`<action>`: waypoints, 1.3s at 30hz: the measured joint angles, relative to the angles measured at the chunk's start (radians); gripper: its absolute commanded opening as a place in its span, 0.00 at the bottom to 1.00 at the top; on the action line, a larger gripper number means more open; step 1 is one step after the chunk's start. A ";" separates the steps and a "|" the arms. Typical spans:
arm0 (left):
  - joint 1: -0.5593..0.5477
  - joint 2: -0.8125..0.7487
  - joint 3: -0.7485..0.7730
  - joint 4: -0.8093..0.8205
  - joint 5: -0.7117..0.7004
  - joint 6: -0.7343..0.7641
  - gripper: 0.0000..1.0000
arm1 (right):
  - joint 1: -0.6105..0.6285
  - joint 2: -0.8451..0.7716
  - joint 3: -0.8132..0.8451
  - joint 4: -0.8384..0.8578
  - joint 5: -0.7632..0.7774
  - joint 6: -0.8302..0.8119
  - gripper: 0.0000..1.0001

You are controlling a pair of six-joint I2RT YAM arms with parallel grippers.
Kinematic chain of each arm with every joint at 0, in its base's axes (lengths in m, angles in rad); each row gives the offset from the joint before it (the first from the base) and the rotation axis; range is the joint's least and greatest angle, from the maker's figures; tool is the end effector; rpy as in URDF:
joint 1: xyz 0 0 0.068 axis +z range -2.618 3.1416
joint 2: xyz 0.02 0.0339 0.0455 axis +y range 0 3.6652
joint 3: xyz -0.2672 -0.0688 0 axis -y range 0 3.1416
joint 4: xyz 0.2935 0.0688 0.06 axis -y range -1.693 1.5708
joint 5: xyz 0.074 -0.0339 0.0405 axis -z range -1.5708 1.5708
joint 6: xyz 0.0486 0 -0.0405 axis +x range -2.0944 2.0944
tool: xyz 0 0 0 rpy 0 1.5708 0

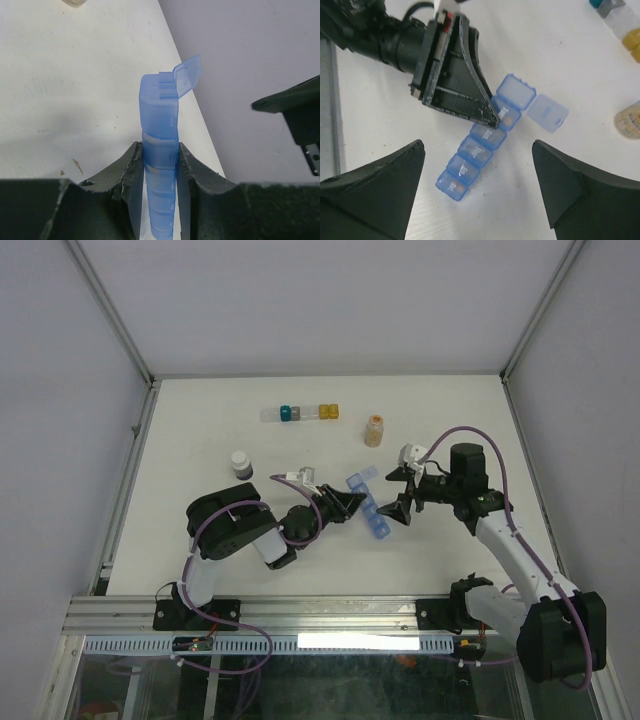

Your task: Sort the pills into containers

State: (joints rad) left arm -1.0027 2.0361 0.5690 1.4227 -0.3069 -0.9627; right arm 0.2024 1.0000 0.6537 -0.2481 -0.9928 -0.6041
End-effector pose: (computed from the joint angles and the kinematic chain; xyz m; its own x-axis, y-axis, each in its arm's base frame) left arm 0.2008 -0.2873 0.0612 -0.5399 -0.6084 -0.5817 0.3467 0.4691 -0.8123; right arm 0.2420 0.0912 0.2388 -0.0030 -0.3174 -0.9483 -0.9614 0.2617 -0.0846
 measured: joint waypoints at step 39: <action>-0.026 0.032 0.045 0.016 -0.226 -0.124 0.16 | 0.254 0.336 0.032 0.153 0.496 0.184 0.44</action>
State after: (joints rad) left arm -1.0286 2.0686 0.6140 1.4387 -0.5327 -1.0866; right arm 0.4564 1.3365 0.6853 -0.0952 -0.4973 -0.4198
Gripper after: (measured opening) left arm 0.279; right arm 0.515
